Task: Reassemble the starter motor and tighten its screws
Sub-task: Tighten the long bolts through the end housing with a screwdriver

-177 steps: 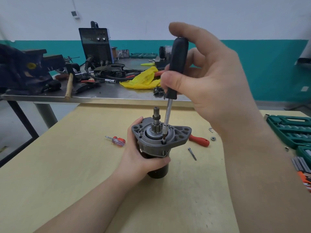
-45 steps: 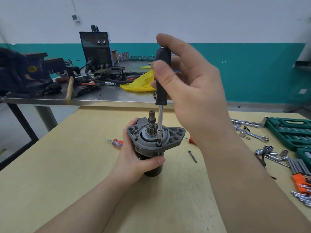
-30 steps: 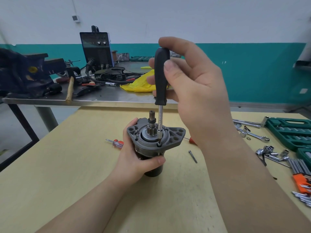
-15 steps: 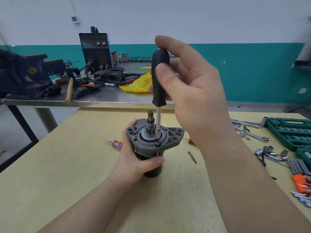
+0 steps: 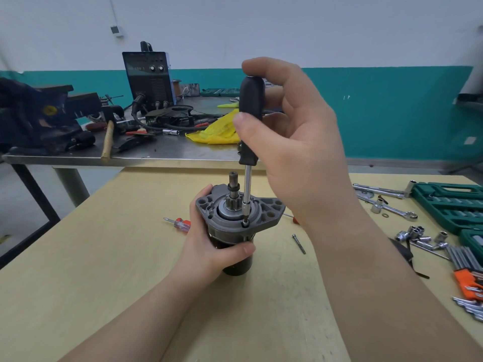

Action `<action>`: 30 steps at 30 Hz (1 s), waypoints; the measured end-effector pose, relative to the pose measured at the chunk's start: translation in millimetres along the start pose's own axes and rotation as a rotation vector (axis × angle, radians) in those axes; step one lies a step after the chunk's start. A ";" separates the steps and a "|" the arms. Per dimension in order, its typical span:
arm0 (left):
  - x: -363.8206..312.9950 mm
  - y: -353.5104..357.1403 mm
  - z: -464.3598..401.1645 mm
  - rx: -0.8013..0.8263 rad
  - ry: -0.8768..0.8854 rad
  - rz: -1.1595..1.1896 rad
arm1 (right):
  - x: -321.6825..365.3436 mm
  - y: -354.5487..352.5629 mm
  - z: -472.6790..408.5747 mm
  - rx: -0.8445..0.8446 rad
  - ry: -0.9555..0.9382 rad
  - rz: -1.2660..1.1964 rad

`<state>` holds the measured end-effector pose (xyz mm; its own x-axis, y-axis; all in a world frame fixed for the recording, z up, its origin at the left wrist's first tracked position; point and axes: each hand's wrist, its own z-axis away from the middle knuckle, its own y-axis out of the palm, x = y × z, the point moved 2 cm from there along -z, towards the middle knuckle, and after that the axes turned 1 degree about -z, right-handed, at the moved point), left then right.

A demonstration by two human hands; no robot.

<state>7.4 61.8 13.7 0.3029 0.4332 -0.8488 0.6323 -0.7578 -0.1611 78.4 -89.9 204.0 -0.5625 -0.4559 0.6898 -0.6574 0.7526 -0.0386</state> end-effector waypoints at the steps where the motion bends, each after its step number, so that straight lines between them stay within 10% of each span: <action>1: 0.1 -0.2 0.2 0.001 0.003 -0.003 | -0.1 0.3 0.1 0.004 0.008 -0.018; 30: 7.6 -0.6 -0.9 0.007 -0.011 0.035 | 2.7 -0.3 0.6 0.077 -0.032 0.017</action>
<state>9.9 66.0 7.7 0.3170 0.4010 -0.8595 0.6161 -0.7760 -0.1349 76.8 -91.7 205.4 -0.5887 -0.4595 0.6651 -0.6835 0.7222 -0.1061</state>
